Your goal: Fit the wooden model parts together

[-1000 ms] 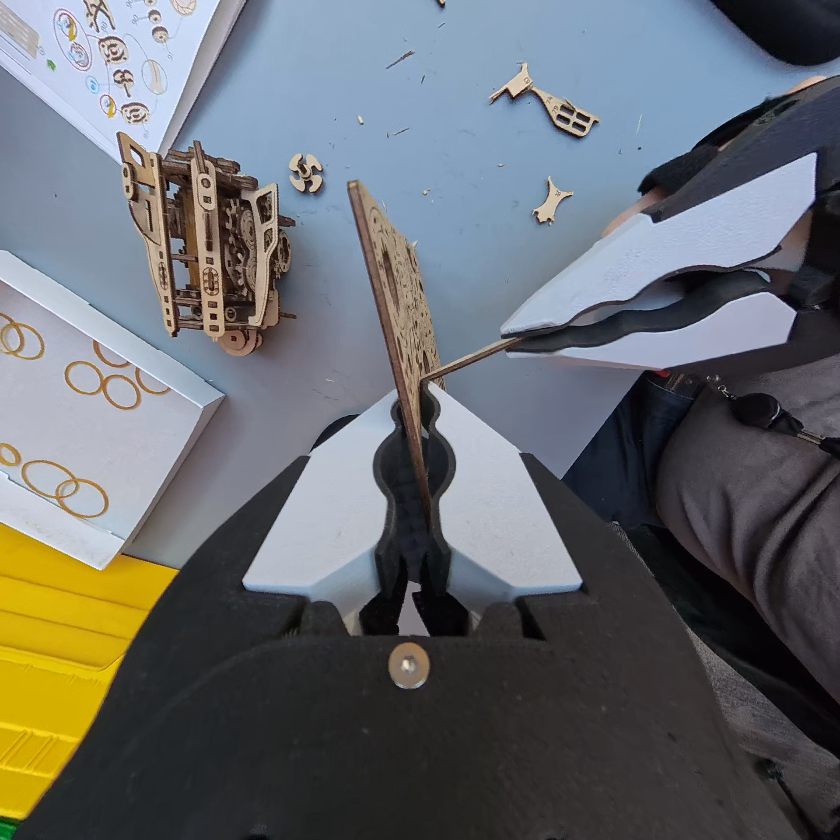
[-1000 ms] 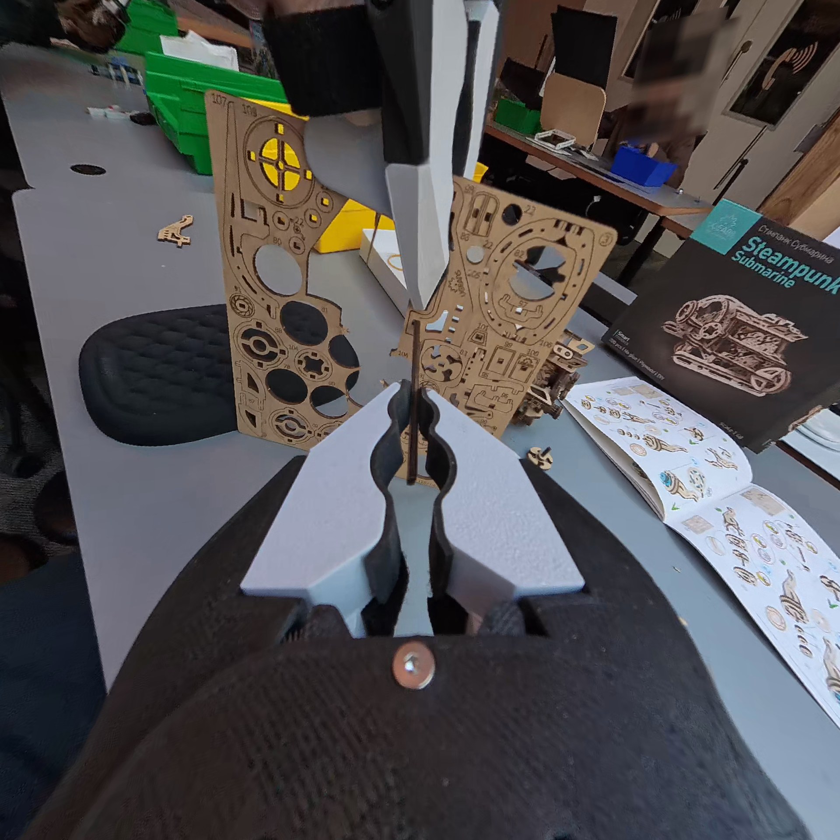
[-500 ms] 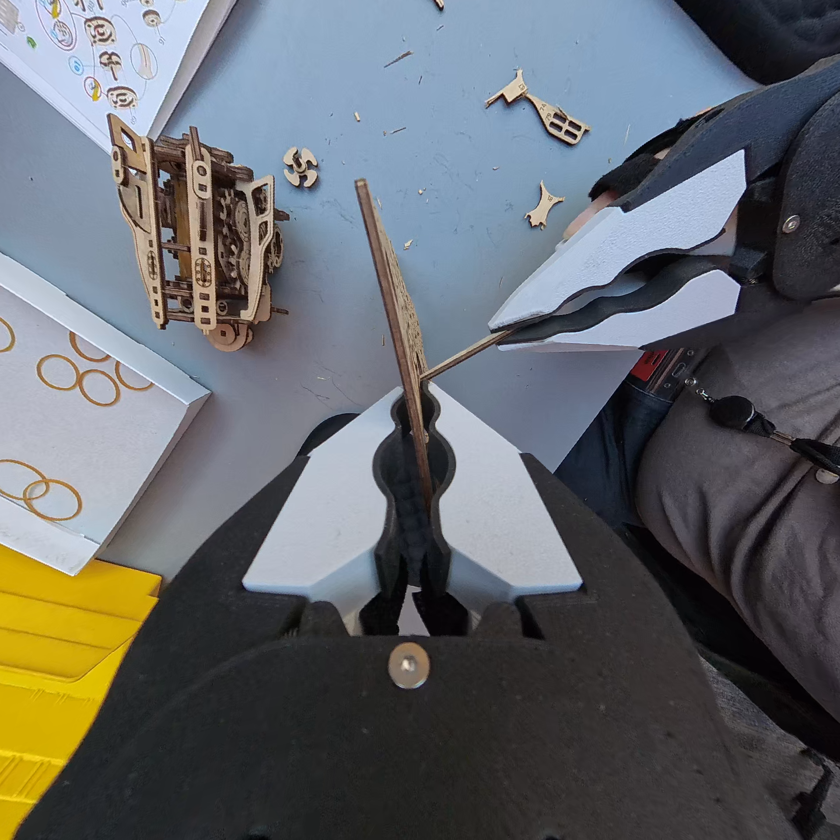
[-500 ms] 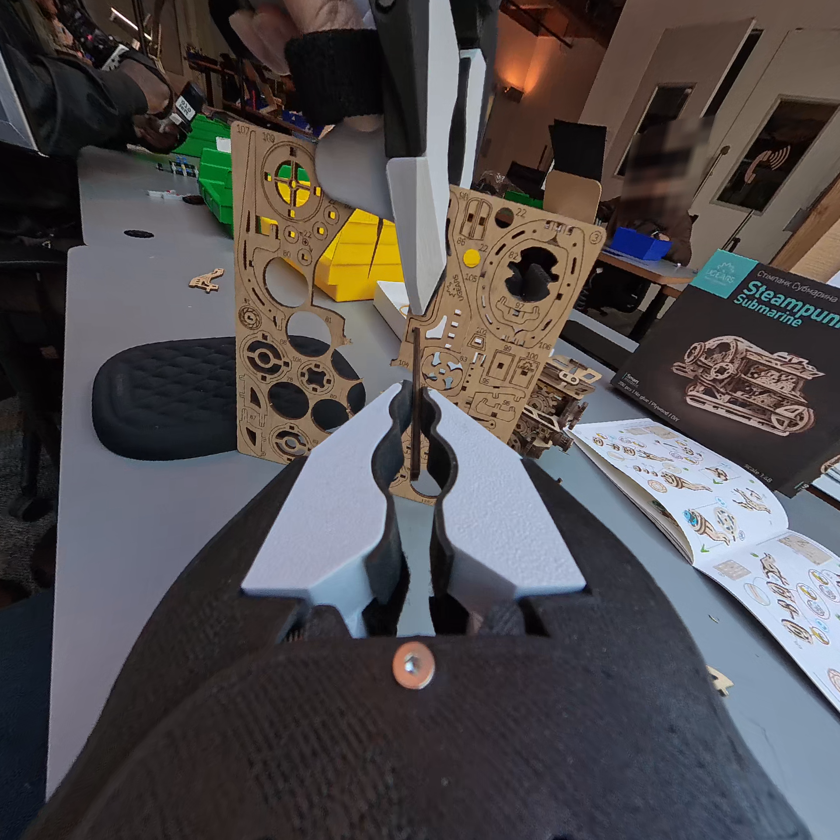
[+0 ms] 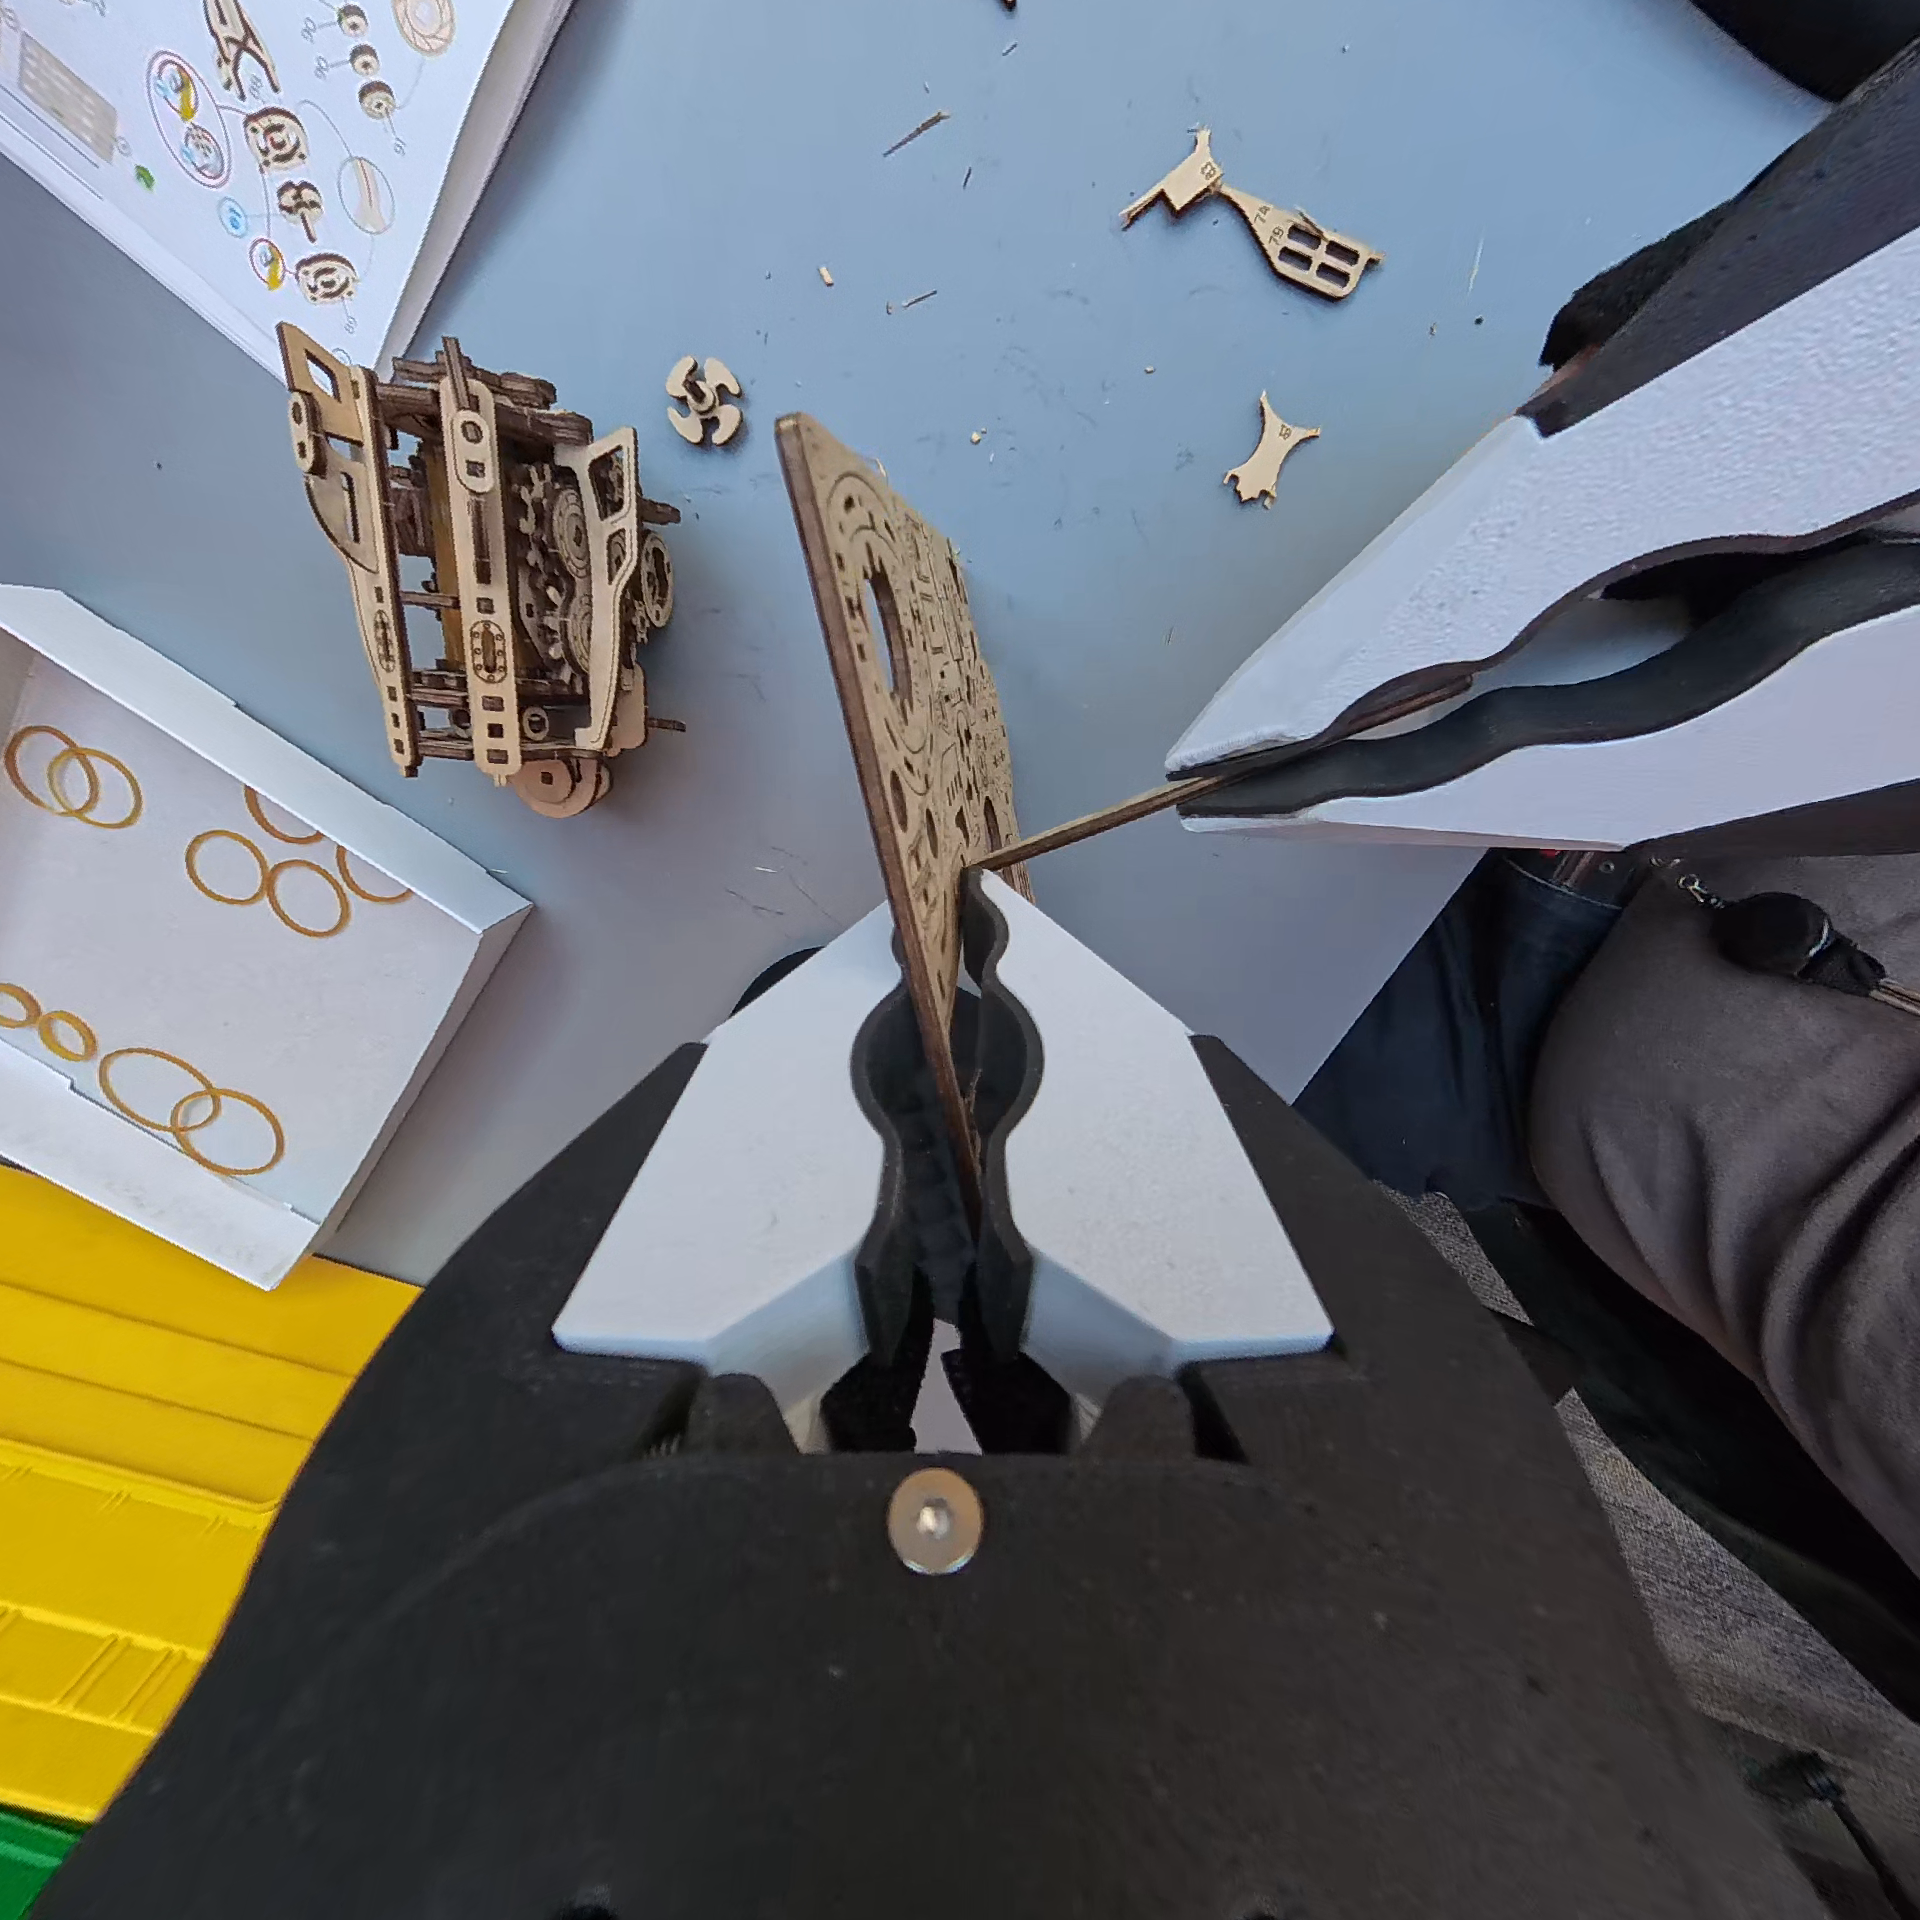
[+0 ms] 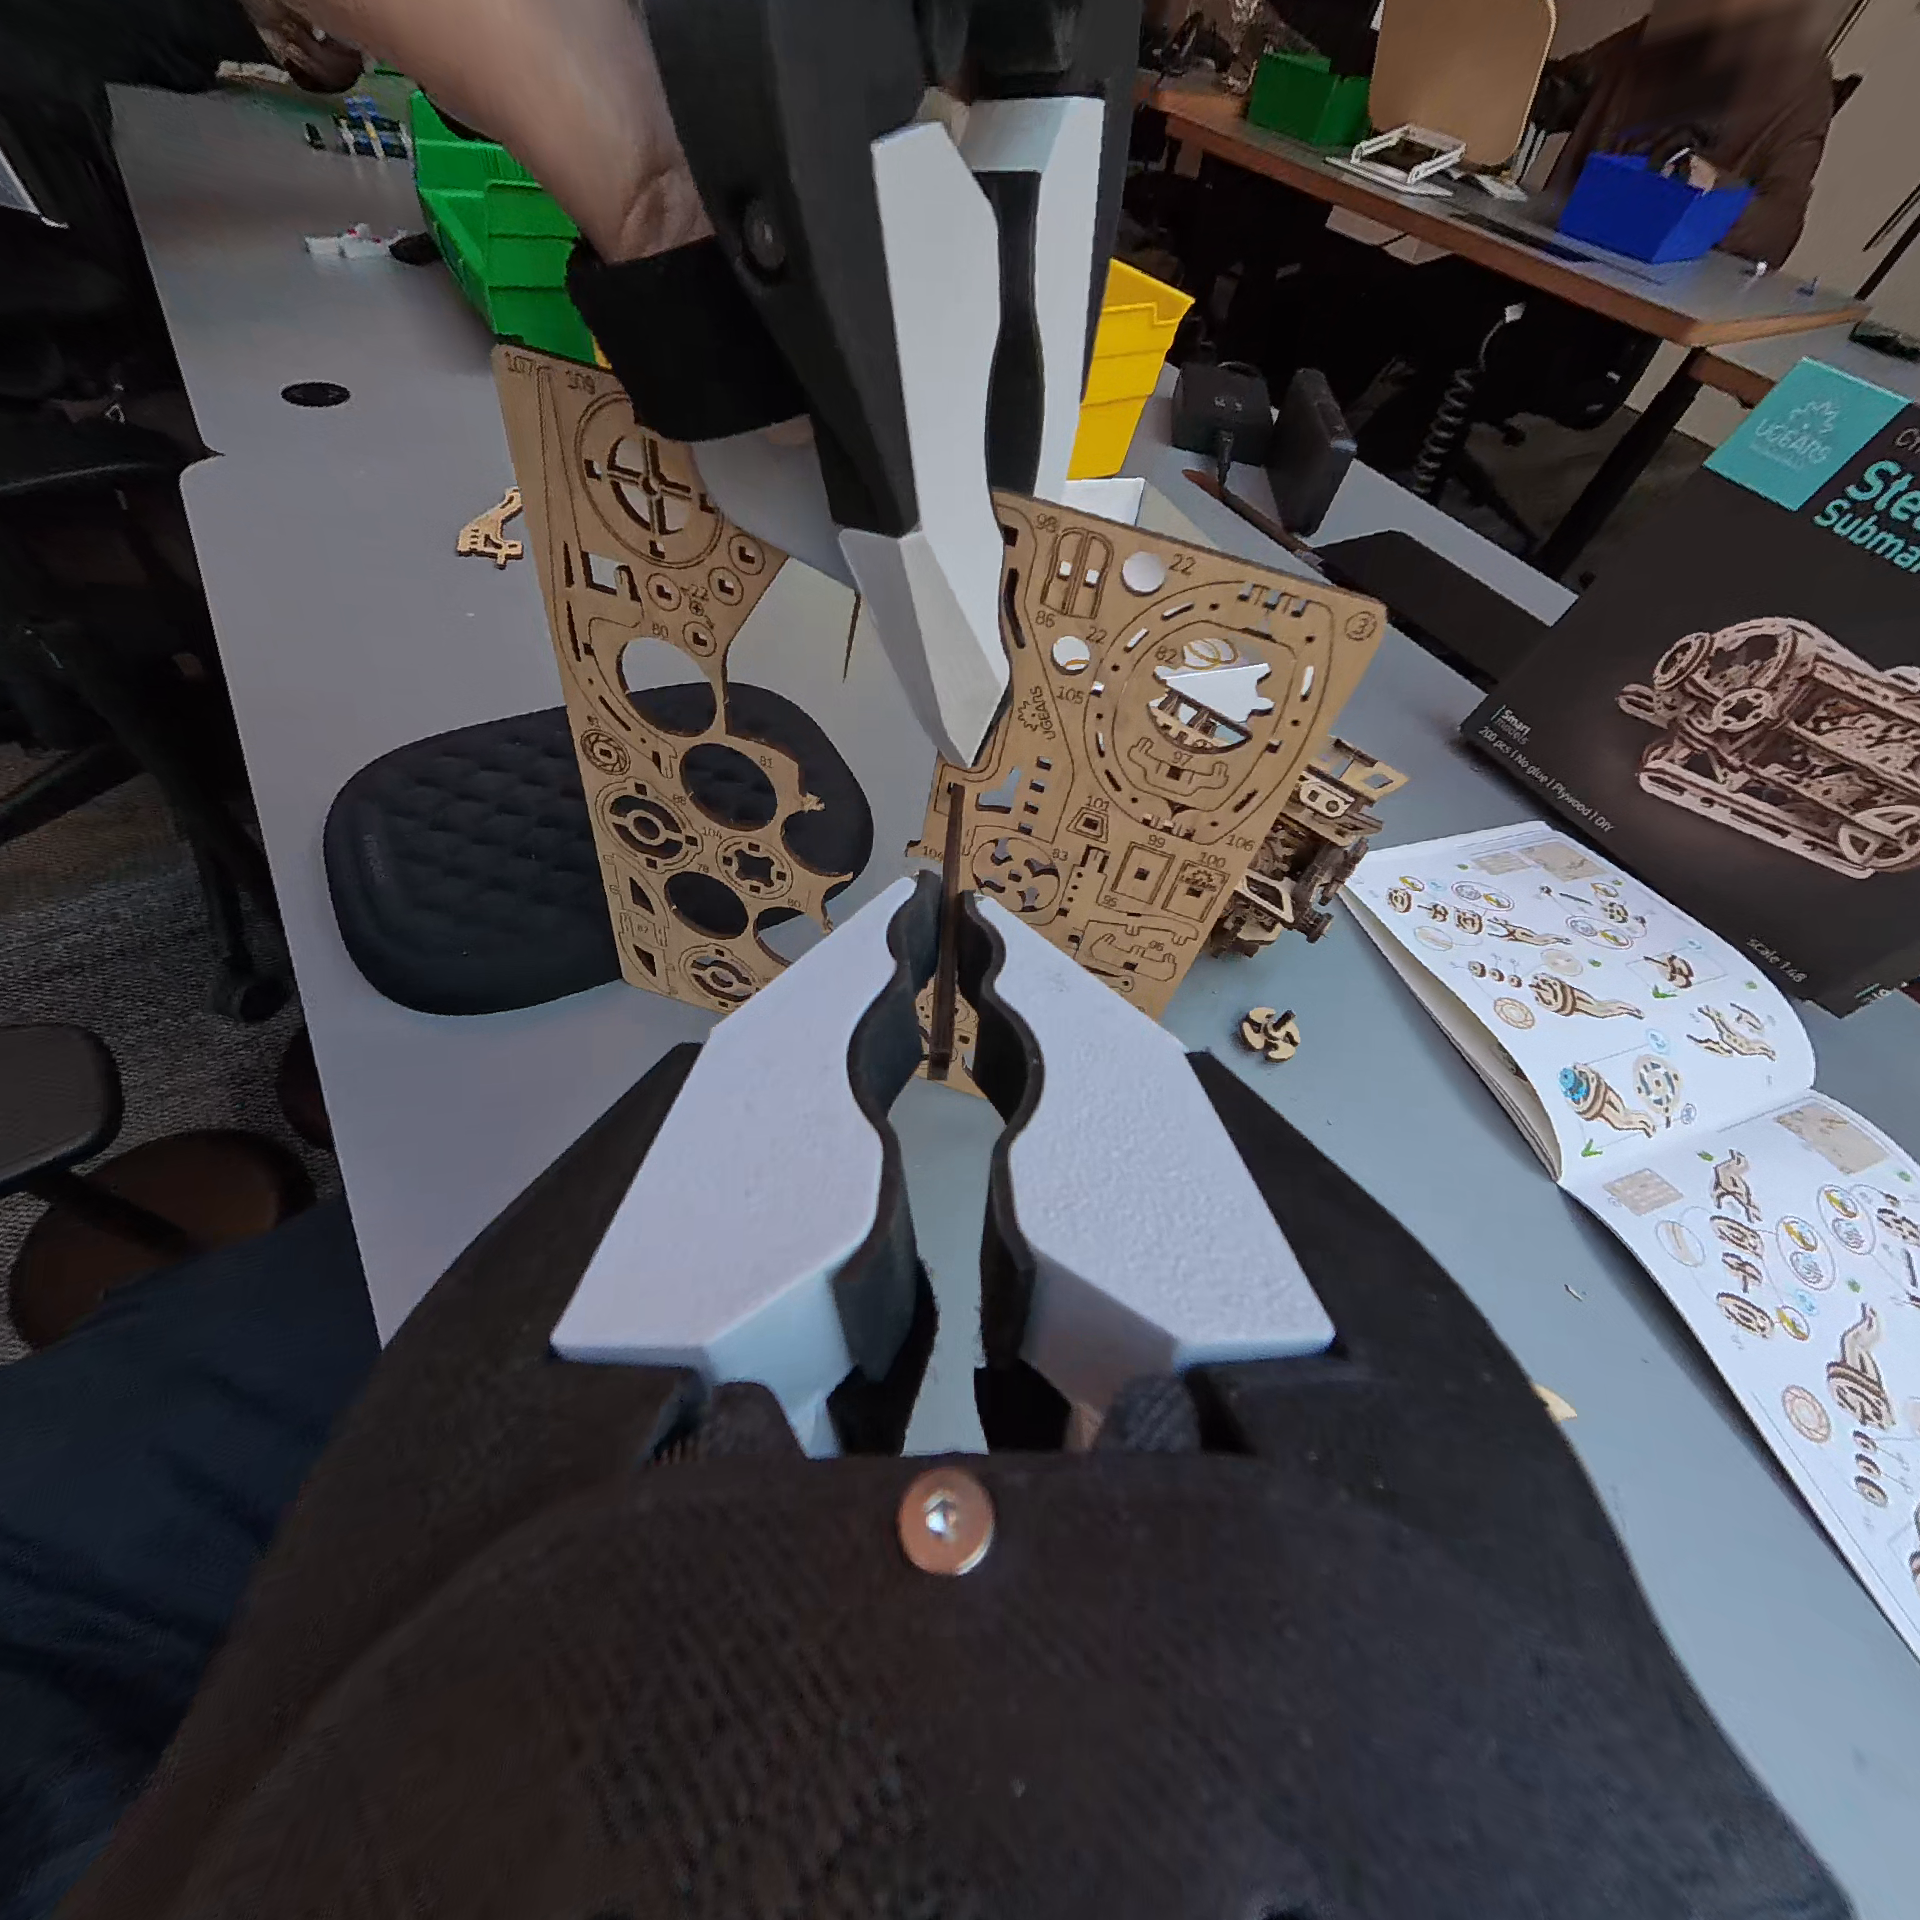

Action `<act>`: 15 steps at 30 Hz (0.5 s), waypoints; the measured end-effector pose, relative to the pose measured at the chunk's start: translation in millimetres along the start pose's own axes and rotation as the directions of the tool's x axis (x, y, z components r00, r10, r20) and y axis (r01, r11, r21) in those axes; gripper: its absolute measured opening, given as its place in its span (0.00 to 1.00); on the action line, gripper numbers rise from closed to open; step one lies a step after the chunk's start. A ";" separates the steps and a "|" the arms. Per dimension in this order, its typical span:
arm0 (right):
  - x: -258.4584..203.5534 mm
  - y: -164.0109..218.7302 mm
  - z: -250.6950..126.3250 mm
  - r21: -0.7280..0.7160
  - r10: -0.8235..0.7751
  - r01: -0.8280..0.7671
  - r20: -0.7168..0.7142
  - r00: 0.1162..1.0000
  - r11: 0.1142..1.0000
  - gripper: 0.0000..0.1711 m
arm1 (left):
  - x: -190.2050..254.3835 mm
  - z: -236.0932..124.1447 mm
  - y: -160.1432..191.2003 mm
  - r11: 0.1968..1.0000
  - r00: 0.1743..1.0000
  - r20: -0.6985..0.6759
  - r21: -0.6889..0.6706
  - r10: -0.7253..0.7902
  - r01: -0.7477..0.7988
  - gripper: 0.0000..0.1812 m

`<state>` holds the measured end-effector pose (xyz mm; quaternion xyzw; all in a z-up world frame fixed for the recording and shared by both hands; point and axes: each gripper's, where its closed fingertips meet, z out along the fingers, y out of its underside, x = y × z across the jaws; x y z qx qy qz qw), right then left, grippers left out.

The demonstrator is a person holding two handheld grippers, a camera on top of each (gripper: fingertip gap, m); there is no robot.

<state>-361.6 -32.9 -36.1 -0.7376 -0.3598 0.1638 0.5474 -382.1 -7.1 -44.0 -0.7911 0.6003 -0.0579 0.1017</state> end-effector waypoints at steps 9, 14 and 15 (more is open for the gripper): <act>11.3 10.3 1.3 0.083 0.129 -0.157 0.272 0.953 0.984 0.01 | 5.1 -0.4 -0.7 1.000 0.999 -0.017 -0.006 0.028 -0.028 0.01; 2.5 6.7 4.5 0.108 0.053 -0.060 0.060 0.997 0.992 0.01 | -2.3 -0.1 -1.3 1.000 1.000 -0.014 0.000 -0.025 0.025 0.01; -0.6 6.4 4.3 0.112 0.011 -0.008 -0.028 1.000 0.994 0.01 | -2.4 0.0 -1.4 0.999 0.999 -0.023 0.002 -0.045 0.045 0.01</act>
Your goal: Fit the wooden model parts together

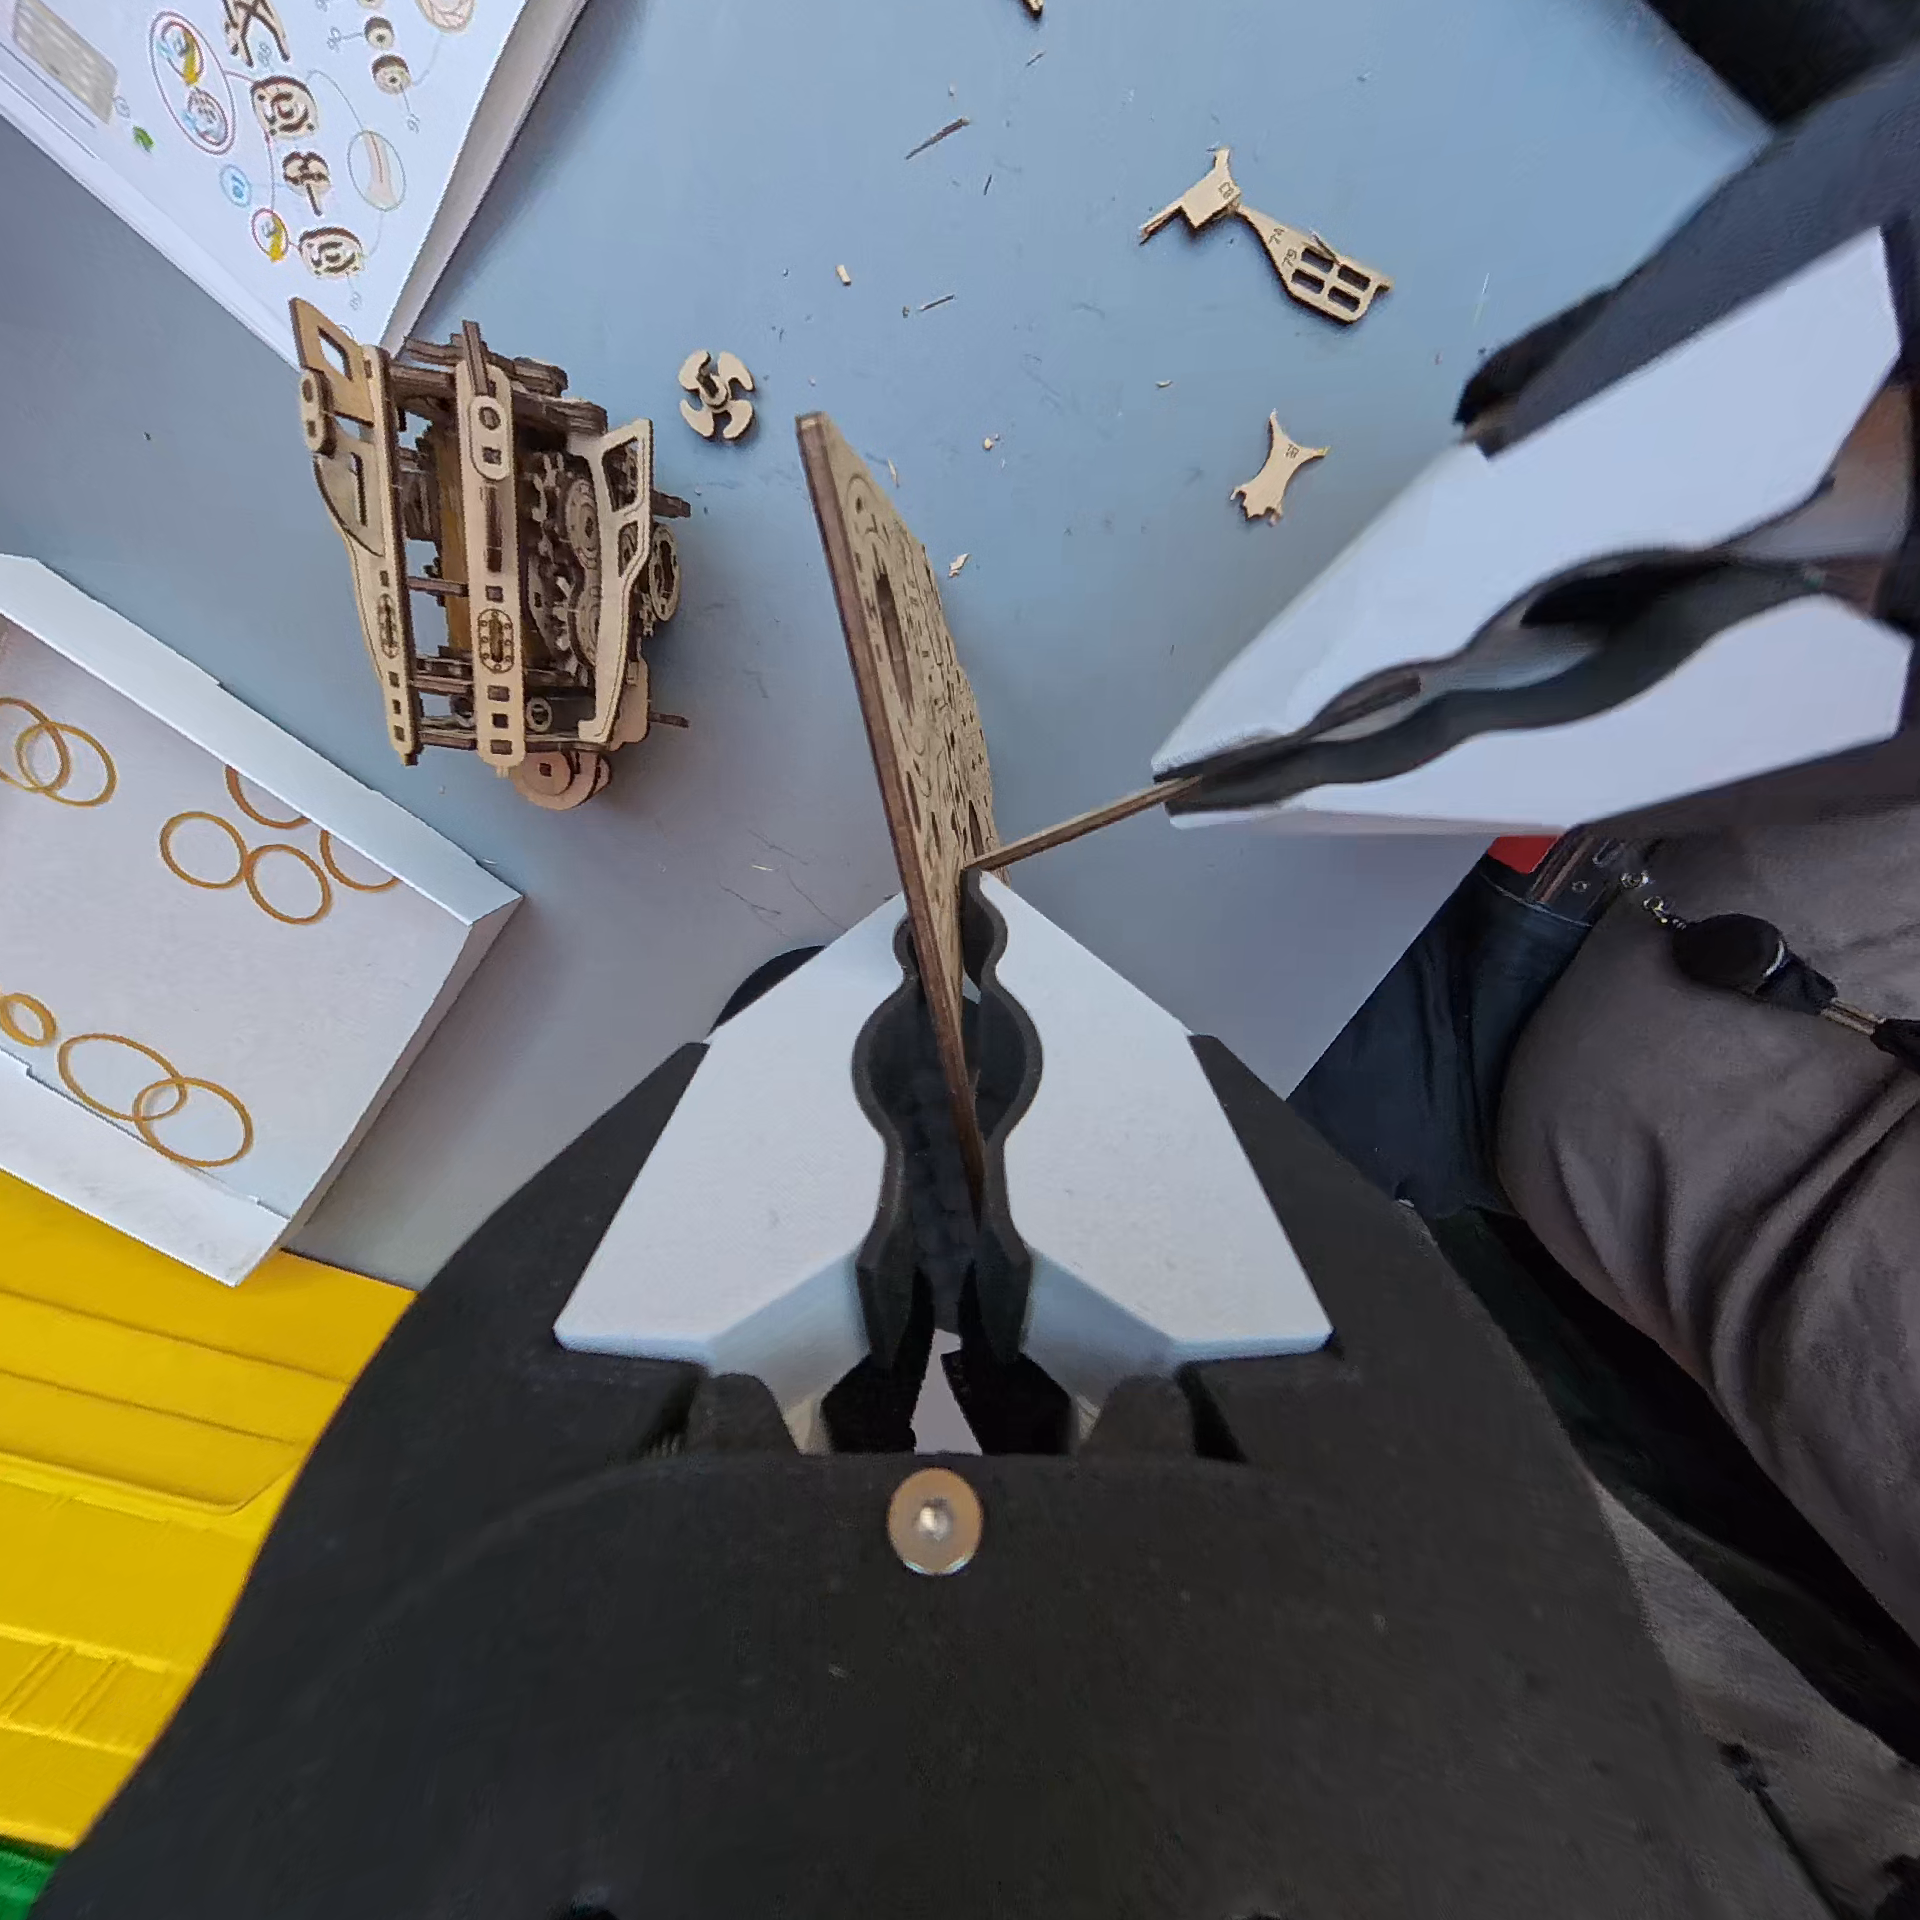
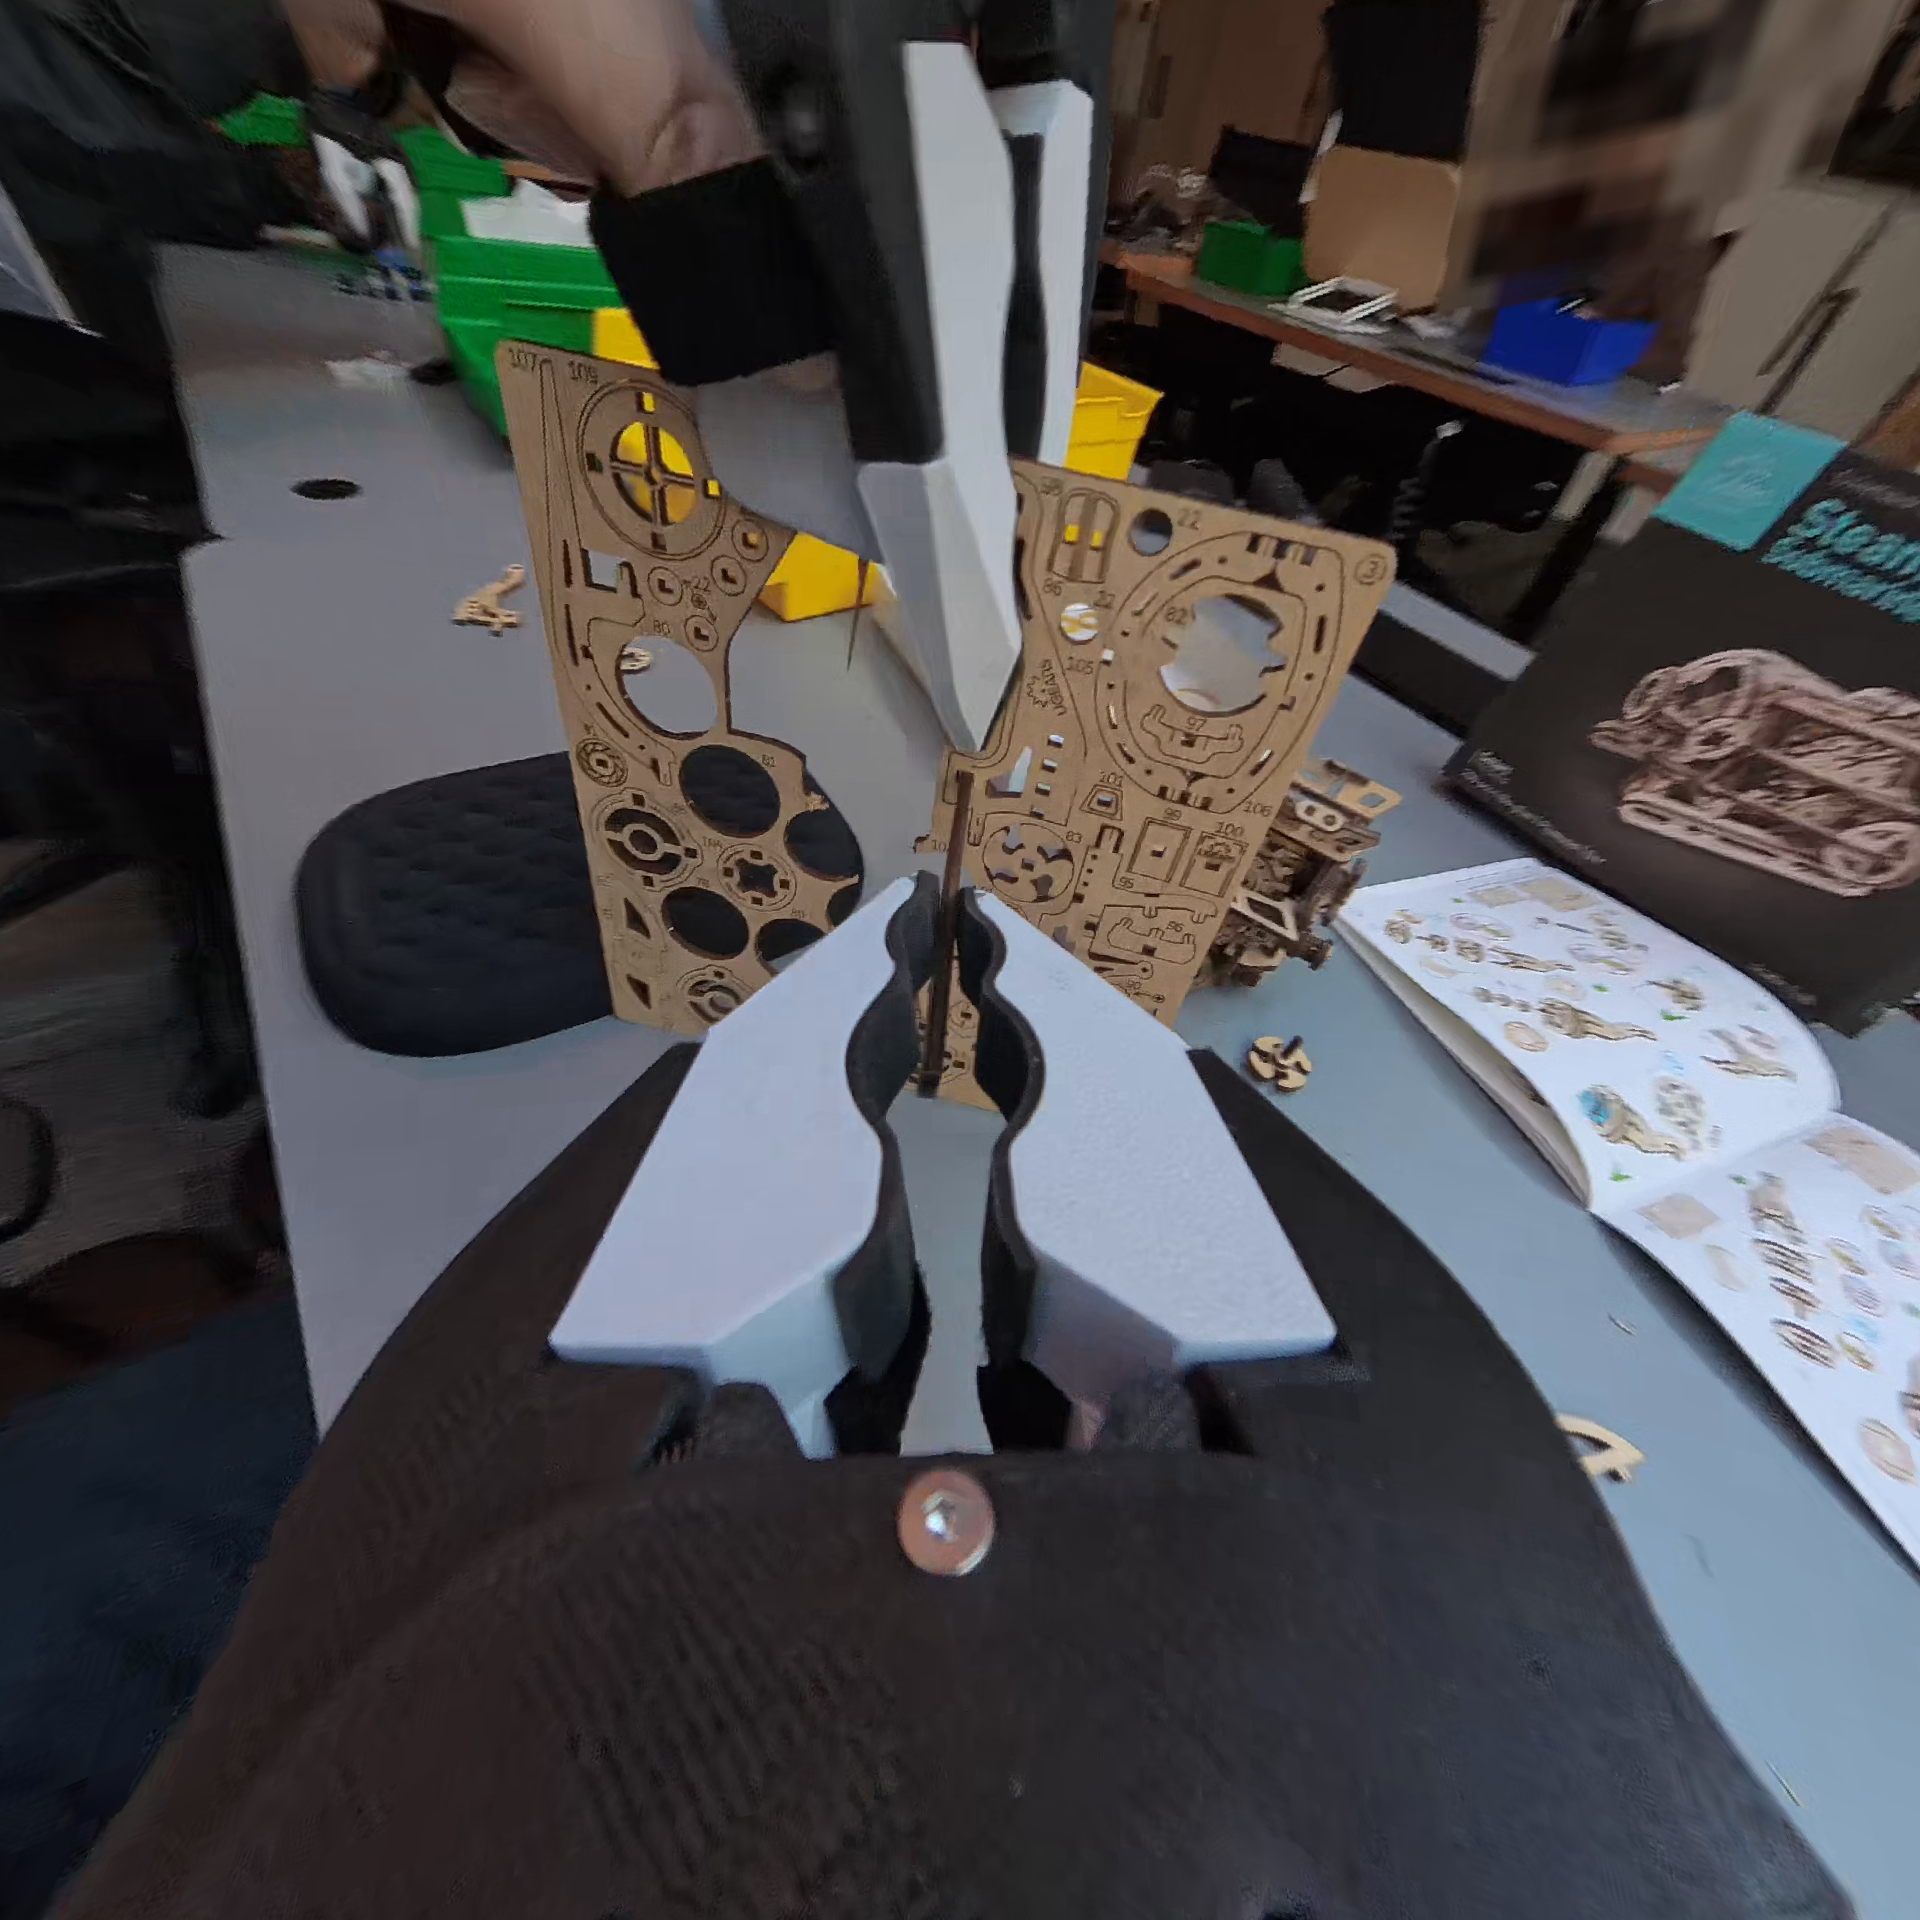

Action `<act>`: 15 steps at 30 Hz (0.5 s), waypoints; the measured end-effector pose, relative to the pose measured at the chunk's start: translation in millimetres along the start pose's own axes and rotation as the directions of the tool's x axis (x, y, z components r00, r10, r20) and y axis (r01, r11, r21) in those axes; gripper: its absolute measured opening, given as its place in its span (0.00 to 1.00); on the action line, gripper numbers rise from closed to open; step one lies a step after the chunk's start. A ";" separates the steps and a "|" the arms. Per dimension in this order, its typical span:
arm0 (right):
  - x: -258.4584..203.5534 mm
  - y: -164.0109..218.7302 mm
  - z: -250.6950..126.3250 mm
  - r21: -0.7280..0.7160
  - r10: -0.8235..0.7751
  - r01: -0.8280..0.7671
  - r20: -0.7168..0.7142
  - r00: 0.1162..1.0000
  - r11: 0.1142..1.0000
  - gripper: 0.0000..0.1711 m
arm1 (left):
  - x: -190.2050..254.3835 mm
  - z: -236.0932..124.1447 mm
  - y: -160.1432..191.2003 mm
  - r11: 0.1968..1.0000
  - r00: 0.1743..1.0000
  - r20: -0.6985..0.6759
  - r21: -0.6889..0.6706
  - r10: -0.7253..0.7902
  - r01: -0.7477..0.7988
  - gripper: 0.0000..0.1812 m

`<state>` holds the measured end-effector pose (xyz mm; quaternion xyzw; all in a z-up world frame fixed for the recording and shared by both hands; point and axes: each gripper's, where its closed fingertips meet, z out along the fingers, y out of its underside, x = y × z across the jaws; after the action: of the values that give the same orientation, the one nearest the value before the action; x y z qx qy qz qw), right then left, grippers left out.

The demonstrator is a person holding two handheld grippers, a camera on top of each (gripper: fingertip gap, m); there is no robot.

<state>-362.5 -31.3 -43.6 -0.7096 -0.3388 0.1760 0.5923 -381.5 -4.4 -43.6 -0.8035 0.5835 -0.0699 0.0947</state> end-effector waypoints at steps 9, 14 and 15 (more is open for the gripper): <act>-15.8 -3.2 8.4 -0.013 -0.134 0.137 -0.314 0.940 0.991 0.02 | -4.1 -0.1 1.0 0.996 0.996 -0.011 0.010 -0.091 0.091 0.01; -1.7 -8.1 2.3 -0.012 -0.020 0.018 -0.118 0.993 1.000 0.01 | -2.7 -0.5 1.3 0.997 0.998 -0.011 0.024 -0.069 0.070 0.01; -1.0 -8.5 1.6 -0.039 -0.021 0.018 -0.095 0.995 0.999 0.01 | -2.3 -0.4 1.0 0.997 0.997 -0.017 0.025 -0.071 0.072 0.01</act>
<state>-366.6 -30.2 -36.0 -0.7248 -0.3204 0.1298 0.5959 -383.2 -2.5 -43.4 -0.8219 0.5543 -0.0872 0.0979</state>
